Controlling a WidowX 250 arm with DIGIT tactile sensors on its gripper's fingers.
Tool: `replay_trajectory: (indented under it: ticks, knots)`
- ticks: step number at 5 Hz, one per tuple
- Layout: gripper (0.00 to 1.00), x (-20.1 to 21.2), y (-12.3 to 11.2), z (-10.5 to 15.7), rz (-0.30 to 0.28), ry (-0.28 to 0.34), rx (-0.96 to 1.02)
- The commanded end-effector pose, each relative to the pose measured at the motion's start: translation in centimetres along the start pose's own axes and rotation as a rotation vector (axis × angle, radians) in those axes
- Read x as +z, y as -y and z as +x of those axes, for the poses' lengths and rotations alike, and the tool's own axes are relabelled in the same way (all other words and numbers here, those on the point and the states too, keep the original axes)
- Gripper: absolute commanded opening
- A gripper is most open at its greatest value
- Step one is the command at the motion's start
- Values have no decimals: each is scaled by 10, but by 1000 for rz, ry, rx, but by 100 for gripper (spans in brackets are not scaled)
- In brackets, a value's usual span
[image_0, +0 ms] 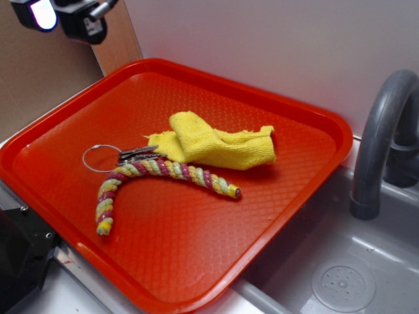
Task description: Grab the silver keys.
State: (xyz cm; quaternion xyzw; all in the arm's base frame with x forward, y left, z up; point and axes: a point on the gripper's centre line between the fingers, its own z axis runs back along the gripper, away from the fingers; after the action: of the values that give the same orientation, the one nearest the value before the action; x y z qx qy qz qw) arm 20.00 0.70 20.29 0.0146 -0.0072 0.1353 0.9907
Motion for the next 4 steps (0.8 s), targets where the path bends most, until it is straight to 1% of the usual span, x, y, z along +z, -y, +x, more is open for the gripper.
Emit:
replay_trajectory:
  ticks: [1, 2, 3, 4]
  knots:
    - [100, -2, -62, -12, -121, 36, 460]
    - [100, -15, -65, -18, -159, 53, 480]
    - [100, -37, -65, -20, -216, 25, 454]
    - [100, -61, -63, -25, -174, 50, 421]
